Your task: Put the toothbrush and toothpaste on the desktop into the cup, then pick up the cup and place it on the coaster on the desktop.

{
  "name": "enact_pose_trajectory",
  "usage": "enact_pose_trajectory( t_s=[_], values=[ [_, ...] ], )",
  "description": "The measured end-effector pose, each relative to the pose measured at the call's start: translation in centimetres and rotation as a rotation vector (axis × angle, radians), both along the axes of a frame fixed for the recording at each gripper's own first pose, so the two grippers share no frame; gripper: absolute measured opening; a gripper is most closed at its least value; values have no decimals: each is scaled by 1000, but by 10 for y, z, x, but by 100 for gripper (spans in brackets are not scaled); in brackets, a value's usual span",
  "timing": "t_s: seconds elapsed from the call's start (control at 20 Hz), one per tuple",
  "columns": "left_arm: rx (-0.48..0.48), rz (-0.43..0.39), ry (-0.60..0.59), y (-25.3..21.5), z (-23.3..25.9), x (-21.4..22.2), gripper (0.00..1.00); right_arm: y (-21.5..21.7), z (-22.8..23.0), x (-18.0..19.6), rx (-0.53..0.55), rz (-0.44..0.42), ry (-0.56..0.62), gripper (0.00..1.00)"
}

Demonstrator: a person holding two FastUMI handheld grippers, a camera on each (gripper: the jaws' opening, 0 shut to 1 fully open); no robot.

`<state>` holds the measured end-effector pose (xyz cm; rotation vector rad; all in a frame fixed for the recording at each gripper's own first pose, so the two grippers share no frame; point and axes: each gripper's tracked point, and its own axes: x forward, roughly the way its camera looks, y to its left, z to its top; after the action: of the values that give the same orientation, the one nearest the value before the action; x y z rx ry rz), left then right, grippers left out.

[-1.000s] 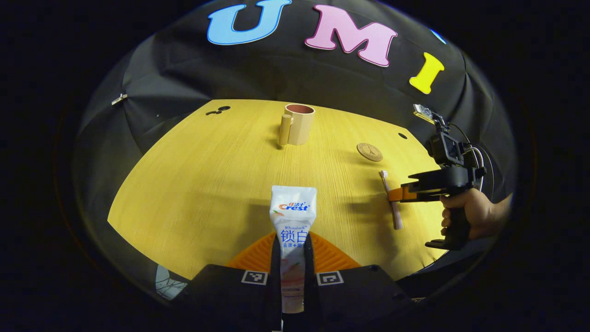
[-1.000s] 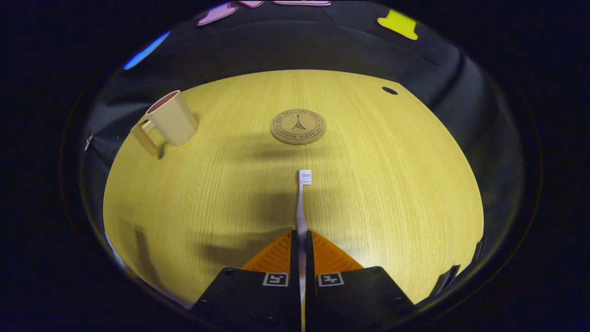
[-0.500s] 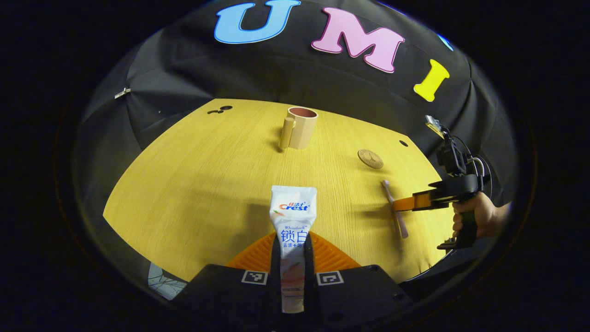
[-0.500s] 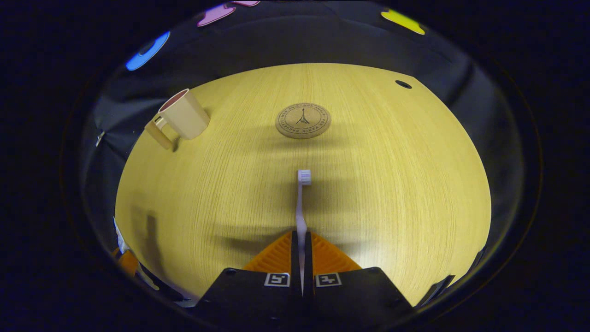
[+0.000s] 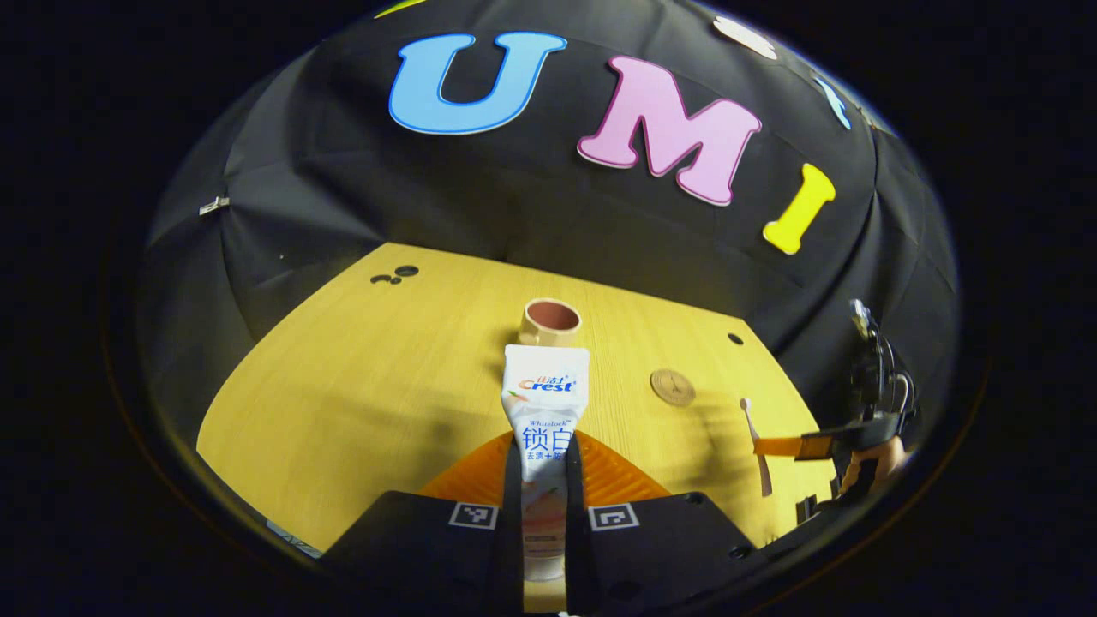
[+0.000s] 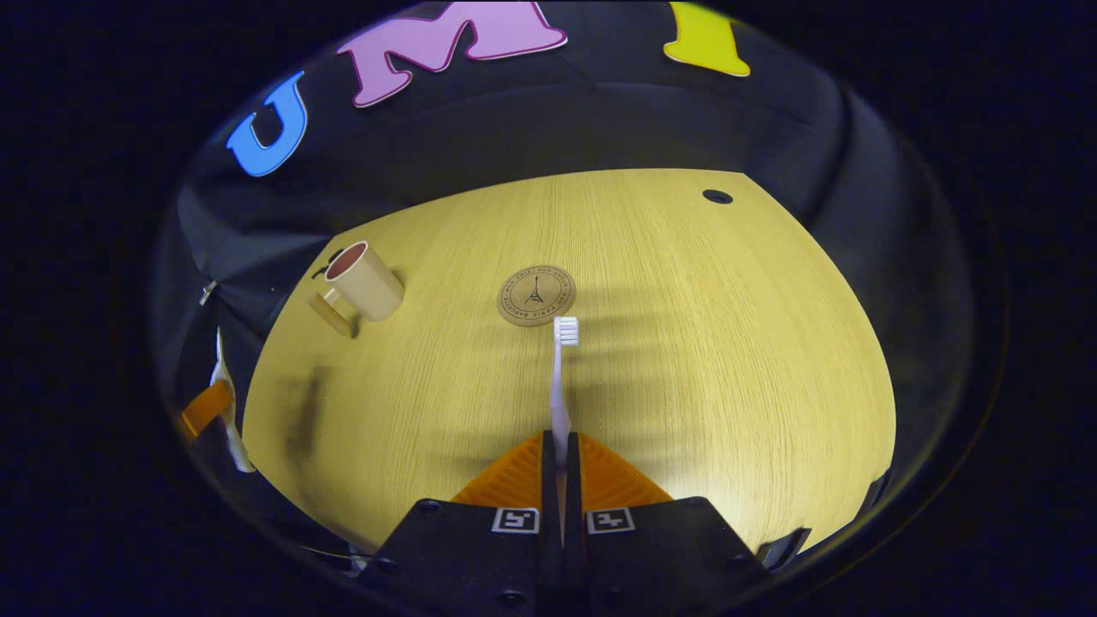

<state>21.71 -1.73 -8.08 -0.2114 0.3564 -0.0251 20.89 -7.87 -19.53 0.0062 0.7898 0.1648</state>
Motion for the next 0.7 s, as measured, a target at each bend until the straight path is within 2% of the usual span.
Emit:
enact_pose_trajectory(
  t_s=[0.25, 0.5, 0.7],
  values=[
    [-15, 11, -106, 5, 45, 47, 24, 6, 22, 8, 25, 47, -43, 5],
    [-38, 33, -187, -1, 79, 106, 24, 8, 38, 21, 86, 40, -49, 5],
    [-31, 49, -249, -3, 99, 156, 24, 6, 50, 34, 90, 75, -69, 5]
  ],
)
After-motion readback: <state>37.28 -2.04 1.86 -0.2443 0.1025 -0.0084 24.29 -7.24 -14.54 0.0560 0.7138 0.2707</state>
